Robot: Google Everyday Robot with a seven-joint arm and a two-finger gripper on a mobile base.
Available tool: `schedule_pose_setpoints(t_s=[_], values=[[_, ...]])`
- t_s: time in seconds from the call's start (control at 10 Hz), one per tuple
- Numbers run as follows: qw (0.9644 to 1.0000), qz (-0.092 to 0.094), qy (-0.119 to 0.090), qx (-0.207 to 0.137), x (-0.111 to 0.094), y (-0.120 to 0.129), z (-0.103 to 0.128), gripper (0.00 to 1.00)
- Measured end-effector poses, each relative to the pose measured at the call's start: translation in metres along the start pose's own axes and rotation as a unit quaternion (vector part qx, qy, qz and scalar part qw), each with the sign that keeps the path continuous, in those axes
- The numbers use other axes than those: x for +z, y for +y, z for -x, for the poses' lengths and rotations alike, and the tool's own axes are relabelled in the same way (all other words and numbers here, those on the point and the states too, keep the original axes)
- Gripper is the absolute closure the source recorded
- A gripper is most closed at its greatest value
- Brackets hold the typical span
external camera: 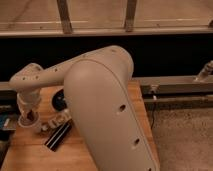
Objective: Place the pepper in the ceramic cup
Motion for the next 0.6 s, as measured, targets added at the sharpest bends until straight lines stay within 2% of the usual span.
schedule_pose_setpoints(t_s=[0.2, 0.3, 0.6], values=[[1.0, 0.003, 0.003, 0.001, 0.0004, 0.0003, -0.0008, 0.26], [1.0, 0.004, 0.004, 0.001, 0.0004, 0.0009, -0.0012, 0.21], [1.0, 0.005, 0.006, 0.001, 0.0002, 0.0003, -0.0023, 0.2]])
